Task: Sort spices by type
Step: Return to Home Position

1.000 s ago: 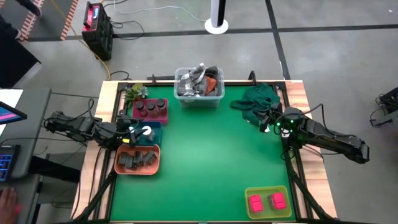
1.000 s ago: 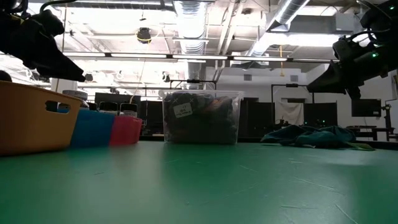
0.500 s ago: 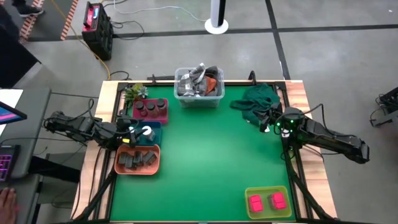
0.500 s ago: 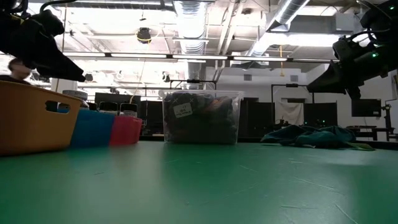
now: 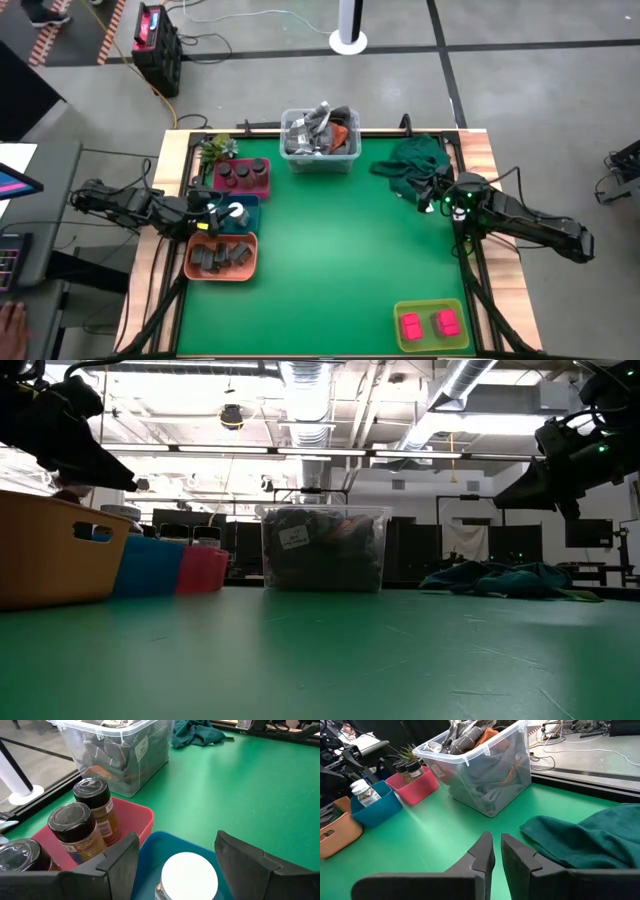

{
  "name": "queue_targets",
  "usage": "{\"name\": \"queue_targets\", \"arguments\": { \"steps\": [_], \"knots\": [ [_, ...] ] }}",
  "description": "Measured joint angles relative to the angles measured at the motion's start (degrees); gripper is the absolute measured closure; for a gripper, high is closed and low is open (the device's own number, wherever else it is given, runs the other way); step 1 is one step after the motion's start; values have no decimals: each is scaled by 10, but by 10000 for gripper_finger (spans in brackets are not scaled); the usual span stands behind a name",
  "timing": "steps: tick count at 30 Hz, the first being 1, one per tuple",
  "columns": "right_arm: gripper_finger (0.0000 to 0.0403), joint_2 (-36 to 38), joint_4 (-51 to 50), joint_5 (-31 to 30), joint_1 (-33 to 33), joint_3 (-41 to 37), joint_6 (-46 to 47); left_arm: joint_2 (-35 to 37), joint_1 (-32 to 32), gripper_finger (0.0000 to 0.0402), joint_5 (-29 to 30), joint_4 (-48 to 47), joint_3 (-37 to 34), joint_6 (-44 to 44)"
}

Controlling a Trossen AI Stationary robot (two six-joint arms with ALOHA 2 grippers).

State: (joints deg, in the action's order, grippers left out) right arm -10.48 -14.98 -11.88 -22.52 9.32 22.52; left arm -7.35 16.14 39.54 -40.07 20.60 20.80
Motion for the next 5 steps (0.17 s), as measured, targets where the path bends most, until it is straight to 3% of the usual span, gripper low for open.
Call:
{"name": "queue_targets", "arguments": {
  "steps": [5],
  "knots": [
    [331,0,0,0,0,0,0,0,0,152,0,0,0,0]
  ]
}}
